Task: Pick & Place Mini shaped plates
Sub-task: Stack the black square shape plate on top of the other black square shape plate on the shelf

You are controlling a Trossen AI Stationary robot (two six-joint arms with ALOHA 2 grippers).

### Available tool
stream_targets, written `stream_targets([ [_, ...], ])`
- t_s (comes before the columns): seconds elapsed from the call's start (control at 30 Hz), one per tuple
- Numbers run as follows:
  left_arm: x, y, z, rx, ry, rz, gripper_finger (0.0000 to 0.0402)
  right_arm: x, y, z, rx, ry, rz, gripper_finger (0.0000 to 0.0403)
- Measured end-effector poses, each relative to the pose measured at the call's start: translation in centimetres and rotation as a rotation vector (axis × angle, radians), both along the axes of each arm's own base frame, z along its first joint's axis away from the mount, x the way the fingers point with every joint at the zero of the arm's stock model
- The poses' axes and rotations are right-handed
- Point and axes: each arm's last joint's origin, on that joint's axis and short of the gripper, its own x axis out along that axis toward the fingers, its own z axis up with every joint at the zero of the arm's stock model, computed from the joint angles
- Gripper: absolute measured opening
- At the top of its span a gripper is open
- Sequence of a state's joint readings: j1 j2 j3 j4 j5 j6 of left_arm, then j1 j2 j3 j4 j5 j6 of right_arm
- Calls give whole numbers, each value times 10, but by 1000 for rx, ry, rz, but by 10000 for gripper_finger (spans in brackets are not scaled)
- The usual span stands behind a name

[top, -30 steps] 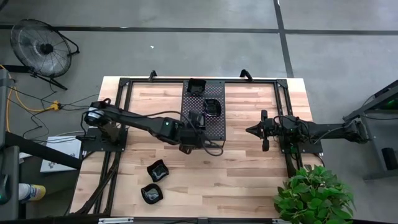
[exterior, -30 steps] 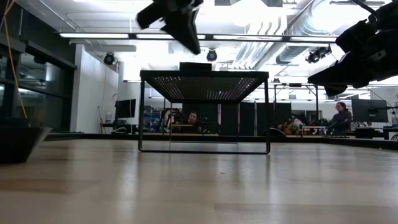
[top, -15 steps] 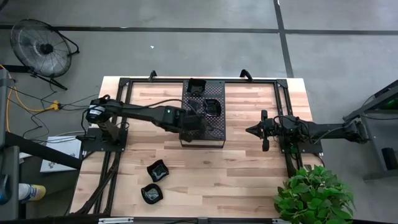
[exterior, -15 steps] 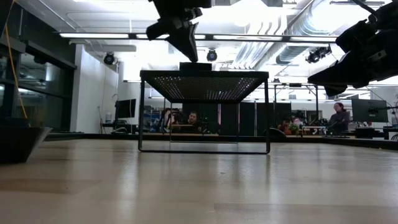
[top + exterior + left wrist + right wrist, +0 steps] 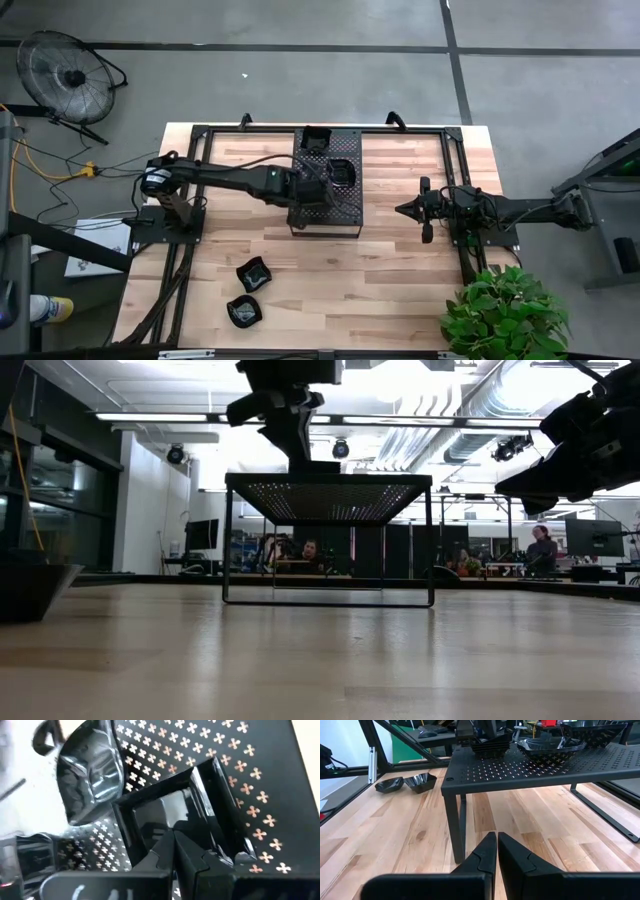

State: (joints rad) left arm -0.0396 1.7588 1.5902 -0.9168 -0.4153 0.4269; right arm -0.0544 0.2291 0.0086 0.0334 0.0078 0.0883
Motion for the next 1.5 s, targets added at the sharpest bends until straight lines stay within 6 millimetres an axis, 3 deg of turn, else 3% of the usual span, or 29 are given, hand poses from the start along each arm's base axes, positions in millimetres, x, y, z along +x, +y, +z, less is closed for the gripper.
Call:
stream_targets([
  [0.73, 0, -4, 0, -135, 0, -56, 0, 0, 0, 0, 0, 0, 0, 12],
  [1.13, -1, -2, 6, -88, -33, -41, 0, 0, 0, 0, 0, 0, 0, 12],
  [1.33, -10, -2, 21, -80, -81, -47, 4, 0, 0, 0, 0, 0, -1, 12],
  [1.5, -21, -1, 37, -70, -128, -54, 41, 0, 0, 0, 0, 0, 0, 12],
])
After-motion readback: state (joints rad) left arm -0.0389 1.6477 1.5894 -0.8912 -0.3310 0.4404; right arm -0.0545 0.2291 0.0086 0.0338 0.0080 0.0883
